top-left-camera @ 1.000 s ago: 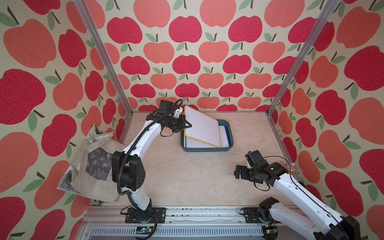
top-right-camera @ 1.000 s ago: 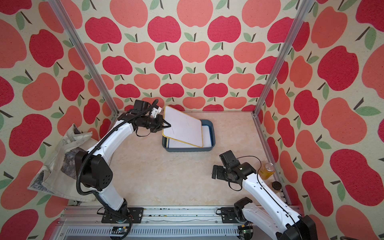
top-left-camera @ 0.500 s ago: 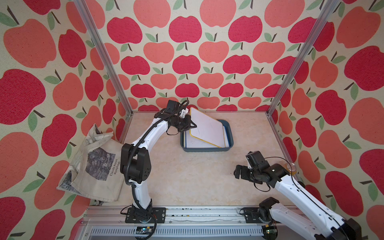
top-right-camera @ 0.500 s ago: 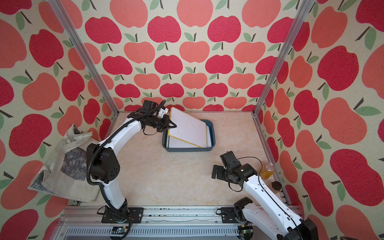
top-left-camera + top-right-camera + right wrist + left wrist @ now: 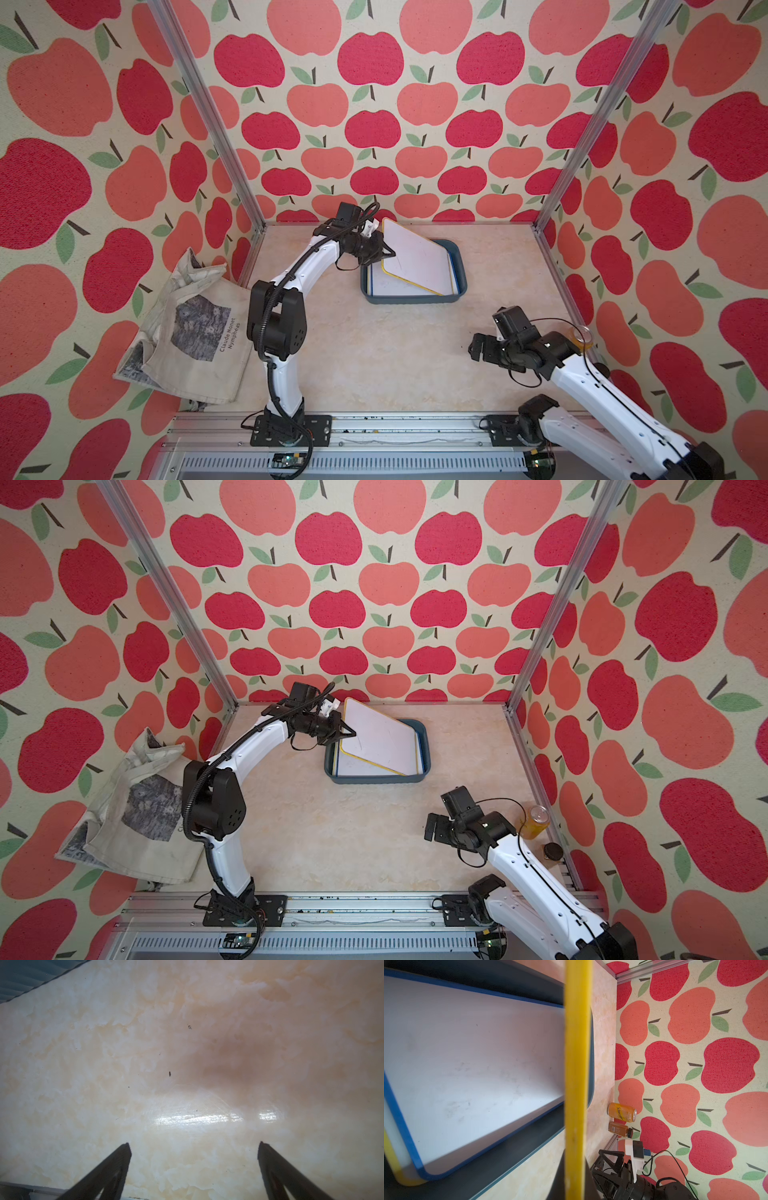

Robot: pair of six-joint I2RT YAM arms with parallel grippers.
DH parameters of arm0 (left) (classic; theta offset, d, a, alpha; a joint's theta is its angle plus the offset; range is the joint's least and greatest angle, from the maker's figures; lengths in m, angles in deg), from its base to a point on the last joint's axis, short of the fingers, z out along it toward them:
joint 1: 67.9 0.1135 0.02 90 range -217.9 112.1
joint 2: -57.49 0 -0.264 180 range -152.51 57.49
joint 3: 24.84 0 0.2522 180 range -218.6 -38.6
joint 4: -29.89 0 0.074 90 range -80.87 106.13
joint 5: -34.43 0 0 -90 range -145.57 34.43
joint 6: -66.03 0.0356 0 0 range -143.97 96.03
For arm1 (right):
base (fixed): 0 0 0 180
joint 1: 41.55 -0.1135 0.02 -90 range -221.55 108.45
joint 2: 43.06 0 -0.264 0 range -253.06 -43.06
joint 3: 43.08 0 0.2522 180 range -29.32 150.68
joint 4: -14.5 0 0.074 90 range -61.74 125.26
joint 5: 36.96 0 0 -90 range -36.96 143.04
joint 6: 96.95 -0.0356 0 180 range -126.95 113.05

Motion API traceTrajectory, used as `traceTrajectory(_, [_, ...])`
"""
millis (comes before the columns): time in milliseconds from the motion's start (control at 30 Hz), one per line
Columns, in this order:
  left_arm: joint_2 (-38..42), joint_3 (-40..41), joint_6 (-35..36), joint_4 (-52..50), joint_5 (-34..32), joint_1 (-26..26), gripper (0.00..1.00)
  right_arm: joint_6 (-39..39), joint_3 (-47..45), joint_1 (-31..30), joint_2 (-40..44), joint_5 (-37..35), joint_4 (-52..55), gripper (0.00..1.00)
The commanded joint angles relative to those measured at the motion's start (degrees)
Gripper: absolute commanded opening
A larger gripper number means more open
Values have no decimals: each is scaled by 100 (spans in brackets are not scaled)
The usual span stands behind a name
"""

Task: Put the whiteboard into the storage box
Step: Place the whiteboard in the storage box.

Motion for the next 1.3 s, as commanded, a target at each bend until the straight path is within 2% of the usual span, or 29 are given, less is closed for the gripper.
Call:
traceTrajectory(0, [45, 32, -253, 494, 630, -33, 0, -128, -126, 38, 76, 22, 84, 99])
traceTrajectory(167, [89, 304, -446, 764, 700, -20, 0, -134, -169, 39, 84, 44, 78, 99])
traceTrajectory(467, [17, 360, -503, 671, 704, -63, 0, -161, -249, 41, 187, 60, 61, 99])
traceTrajectory(833, [-294, 125, -170, 137, 536, -251, 0, -184, -182, 37, 132, 187, 104, 99])
traceTrajectory(1267, [-427, 272, -29, -244, 349, -244, 4, -253, -253, 41, 144, 228, -10, 99])
